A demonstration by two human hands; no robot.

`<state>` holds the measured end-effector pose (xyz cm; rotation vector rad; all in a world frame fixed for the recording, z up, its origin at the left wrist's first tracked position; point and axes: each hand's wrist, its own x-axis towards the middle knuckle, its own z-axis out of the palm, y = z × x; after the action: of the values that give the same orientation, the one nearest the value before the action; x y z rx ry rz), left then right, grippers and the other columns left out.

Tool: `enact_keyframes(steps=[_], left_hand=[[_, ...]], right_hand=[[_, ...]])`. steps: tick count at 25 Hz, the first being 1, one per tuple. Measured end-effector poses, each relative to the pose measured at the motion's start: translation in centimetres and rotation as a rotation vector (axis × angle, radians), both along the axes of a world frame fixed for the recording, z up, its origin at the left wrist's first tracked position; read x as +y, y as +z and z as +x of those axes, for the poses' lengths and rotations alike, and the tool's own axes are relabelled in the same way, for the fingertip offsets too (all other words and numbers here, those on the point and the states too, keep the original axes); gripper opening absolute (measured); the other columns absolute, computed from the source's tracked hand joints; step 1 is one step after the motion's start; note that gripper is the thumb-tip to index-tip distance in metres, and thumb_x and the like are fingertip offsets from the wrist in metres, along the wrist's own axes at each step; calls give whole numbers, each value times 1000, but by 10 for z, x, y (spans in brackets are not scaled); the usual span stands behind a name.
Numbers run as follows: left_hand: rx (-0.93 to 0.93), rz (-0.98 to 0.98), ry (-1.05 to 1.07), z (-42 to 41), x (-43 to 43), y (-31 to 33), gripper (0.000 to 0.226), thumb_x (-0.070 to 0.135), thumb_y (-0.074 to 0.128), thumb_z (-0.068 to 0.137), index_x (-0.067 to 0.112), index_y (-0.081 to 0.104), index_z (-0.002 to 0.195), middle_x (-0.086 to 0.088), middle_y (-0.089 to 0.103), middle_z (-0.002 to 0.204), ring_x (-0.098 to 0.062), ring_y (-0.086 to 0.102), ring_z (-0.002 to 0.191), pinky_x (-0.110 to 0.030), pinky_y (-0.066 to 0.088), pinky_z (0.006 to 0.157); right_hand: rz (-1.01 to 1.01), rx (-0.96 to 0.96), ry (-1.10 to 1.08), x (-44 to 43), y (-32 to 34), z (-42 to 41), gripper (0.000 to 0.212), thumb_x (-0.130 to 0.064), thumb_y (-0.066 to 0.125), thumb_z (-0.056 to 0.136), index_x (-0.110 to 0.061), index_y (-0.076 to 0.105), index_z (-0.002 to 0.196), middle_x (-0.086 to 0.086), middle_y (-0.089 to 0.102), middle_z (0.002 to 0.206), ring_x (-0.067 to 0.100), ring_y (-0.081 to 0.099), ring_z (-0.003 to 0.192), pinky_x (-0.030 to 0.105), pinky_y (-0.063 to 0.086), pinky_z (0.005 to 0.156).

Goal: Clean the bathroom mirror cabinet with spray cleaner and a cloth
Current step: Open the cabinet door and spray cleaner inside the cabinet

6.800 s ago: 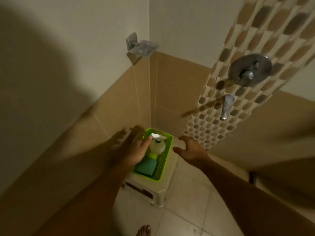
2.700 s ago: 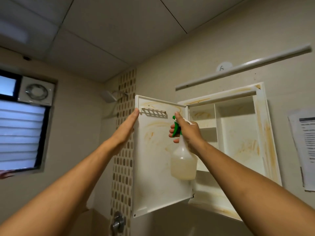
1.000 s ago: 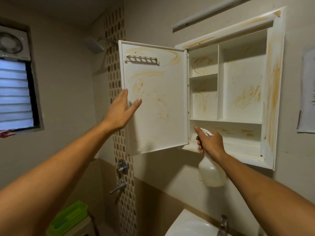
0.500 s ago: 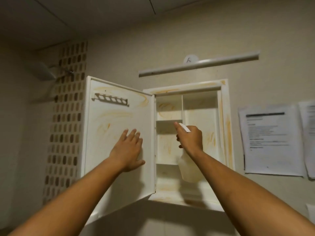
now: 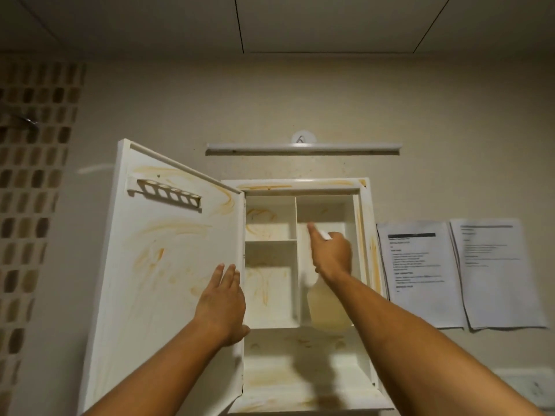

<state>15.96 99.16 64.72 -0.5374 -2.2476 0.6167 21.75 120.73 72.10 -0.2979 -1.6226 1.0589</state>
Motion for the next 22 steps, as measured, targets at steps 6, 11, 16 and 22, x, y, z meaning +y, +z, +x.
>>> enact_keyframes(steps=[6,11,16,22], left_hand=[[-7,-18,-26,-5,2,1,90,73,39,96,4,39,155,-22,5,170,-39,-6,157,-59,-12,124],[-38,-32,-32,-6,1,-9,87,72,38,96,5,48,150,-23,7,169,-39,-5,157,-60,-10,124],[-62,-46,-43,-4,4,-25,84,73,43,94,9,52,148,-21,9,170,-38,-6,158,-59,-11,124],[-85,-62,-79,-1,0,-40,80,70,40,96,9,54,146,-21,8,170,-37,-6,158,-59,-10,124]], right_hand=[[-108,21,-133,41,-37,37,53,-64,59,93,-12,68,89,7,71,75,24,71,63,43,64,61],[-84,-62,121,-15,-91,24,45,-58,66,91,-14,69,87,8,73,77,22,68,60,31,56,49],[-11,-156,265,-62,-128,-2,47,-62,63,89,-16,71,83,4,73,71,22,72,65,39,60,57],[-82,-118,60,-4,-152,31,50,-61,65,90,-14,71,73,7,71,65,27,71,61,47,62,56]])
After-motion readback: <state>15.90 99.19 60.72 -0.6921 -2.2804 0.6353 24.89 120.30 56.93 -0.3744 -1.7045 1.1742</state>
